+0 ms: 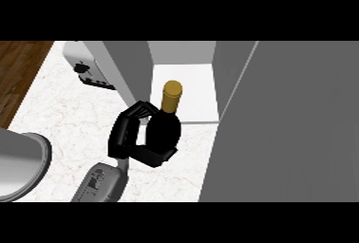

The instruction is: Pick up the wine, place it into the cabinet and close the cabinet

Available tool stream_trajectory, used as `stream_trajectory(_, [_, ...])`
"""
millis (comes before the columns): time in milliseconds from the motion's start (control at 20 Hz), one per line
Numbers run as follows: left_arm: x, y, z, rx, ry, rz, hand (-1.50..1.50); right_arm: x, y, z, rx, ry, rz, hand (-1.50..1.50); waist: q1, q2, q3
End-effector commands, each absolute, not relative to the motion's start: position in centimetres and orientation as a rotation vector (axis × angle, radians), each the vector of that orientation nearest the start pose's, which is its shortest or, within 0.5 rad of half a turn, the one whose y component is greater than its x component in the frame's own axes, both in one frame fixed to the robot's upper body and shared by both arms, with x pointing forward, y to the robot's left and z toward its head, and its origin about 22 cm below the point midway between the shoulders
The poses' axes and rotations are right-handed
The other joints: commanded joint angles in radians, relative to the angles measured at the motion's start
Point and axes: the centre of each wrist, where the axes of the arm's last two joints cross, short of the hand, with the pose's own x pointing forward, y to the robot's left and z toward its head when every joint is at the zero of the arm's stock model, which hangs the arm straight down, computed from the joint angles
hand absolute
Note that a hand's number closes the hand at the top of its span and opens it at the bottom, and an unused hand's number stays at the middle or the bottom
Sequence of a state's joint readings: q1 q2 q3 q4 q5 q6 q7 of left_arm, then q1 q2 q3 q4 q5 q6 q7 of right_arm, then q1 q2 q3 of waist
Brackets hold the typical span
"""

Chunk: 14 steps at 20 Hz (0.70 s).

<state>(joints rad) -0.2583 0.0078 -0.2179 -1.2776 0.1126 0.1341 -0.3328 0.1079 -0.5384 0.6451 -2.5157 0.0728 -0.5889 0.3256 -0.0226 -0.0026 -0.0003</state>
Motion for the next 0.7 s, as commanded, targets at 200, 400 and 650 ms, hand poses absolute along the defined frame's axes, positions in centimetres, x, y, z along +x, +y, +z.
stream_trajectory(200, [32.2, 14.4, -1.1, -0.164, -1.806, -0.148, 1.5, 8.3, -18.4, 19.5, 0.202, -1.944, 0.123, -1.5, 0.006, 0.003, -0.001])
stream_trajectory(400, [33.6, 12.5, -1.0, -0.158, -1.777, -0.146, 1.5, 7.3, -19.1, 19.5, 0.227, -1.937, 0.146, -1.5, -0.013, 0.003, 0.0])
stream_trajectory(650, [35.5, 11.2, -0.6, -0.149, -1.78, -0.117, 1.5, 7.6, -19.1, 19.5, 0.234, -1.934, 0.136, -1.5, -0.021, 0.006, 0.0])
